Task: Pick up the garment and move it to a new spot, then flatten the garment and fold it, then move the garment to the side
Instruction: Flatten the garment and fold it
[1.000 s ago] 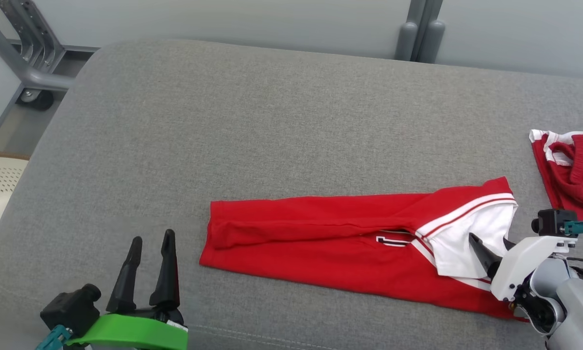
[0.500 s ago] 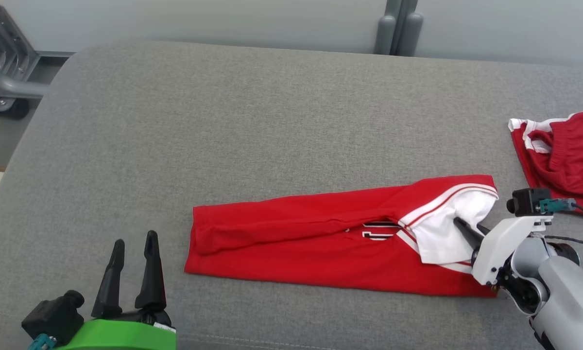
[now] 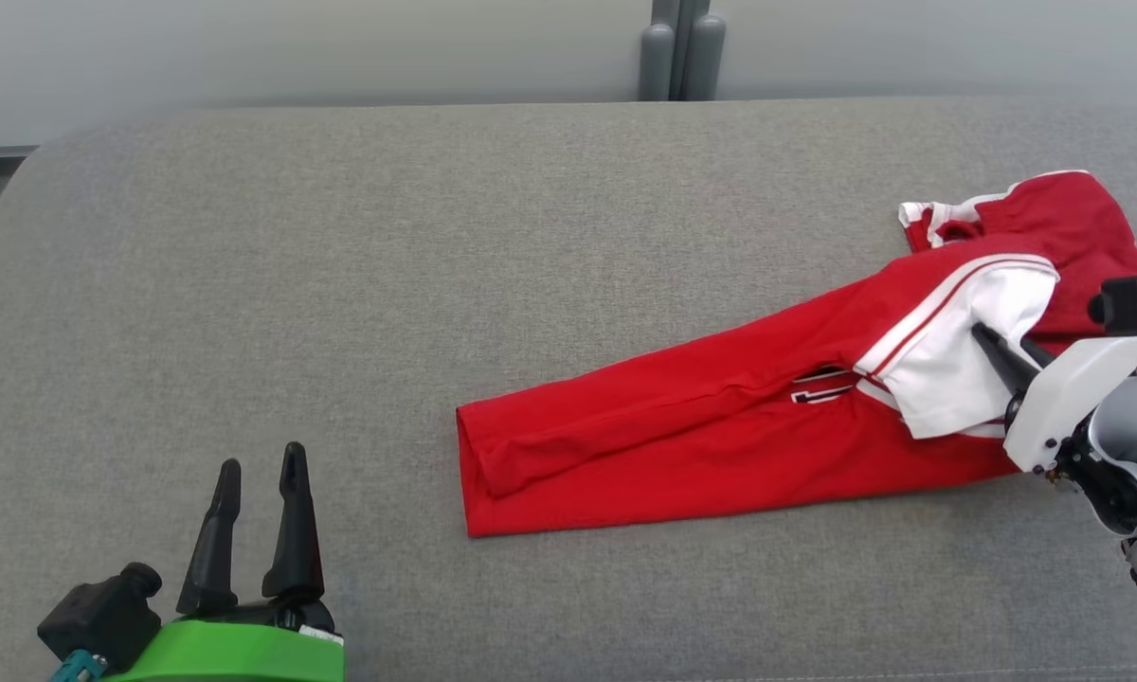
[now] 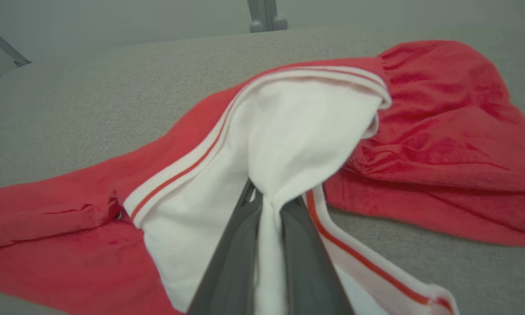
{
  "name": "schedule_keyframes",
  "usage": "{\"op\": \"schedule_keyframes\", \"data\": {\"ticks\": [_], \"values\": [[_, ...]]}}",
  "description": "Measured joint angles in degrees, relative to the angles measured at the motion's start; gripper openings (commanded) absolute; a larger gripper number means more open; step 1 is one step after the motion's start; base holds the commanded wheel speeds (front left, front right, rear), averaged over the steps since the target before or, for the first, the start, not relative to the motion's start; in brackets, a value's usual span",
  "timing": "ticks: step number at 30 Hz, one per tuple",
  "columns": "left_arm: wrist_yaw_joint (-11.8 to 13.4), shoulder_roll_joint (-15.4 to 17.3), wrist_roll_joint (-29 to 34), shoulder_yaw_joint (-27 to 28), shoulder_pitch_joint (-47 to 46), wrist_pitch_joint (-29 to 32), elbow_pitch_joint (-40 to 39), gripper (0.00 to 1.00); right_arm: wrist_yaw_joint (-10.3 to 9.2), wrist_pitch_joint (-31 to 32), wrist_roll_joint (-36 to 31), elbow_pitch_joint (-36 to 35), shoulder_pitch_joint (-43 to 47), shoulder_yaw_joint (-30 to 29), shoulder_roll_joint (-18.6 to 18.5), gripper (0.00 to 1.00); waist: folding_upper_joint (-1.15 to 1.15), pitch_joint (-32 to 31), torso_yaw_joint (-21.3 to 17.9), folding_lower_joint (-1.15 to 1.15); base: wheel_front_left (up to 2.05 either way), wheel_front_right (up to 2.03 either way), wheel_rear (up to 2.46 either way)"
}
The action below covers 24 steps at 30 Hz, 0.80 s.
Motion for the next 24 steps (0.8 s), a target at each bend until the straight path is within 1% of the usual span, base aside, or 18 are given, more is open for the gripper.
{"op": "schedule_keyframes", "data": {"ticks": [5, 9, 11, 15, 16, 18, 24], "values": [[0.0, -0.02, 0.0, -0.77, 0.0, 0.0, -0.19, 1.0, -0.01, -0.23, 2.55, -3.44, -0.98, 0.47, -0.67, 0.0, 0.0, -0.01, -1.8, 0.0, 0.0, 0.0, 0.0], [-0.01, -0.14, 0.0, -1.79, -0.01, 0.01, -0.13, 1.0, -0.01, 0.42, 5.21, -8.01, -0.97, 4.31, 0.19, 0.0, 0.0, -0.13, -2.23, 0.0, 0.0, 0.0, 0.0], [-0.01, -0.14, 0.0, -1.96, -0.01, 0.02, 0.0, 1.0, -0.01, 0.87, 5.84, -10.37, -0.97, 6.53, 1.21, 0.0, 0.0, -0.19, -2.16, 0.0, 0.0, 0.0, 0.0], [-0.08, -0.18, 0.0, -2.82, -0.03, 0.03, 0.55, 1.0, -0.01, 1.82, 7.6, -14.55, -0.96, 10.56, 2.18, 0.0, 0.0, -0.49, -1.49, 0.0, 0.0, 0.0, 0.0], [-0.08, -0.26, 0.0, -3.11, -0.03, 0.04, 0.71, 1.0, -0.01, 2.48, 8.61, -16.21, -0.96, 12.52, 2.91, 0.0, 0.0, -0.67, -0.98, 0.0, 0.0, 0.0, 0.0], [-0.08, -0.38, -0.01, -3.24, -0.03, 0.03, 0.86, 1.0, -0.01, 3.2, 9.25, -17.62, -0.97, 14.57, 3.78, 0.0, 0.0, -0.87, -0.41, 0.0, 0.0, 0.0, 0.0], [-0.08, -0.77, -0.16, -3.68, -0.04, 0.03, 1.43, 1.0, -0.02, 5.43, 9.4, -19.15, -2.11, 19.65, 6.23, 0.0, 0.0, -1.46, 1.68, 0.0, 0.0, 0.0, 0.0]]}}
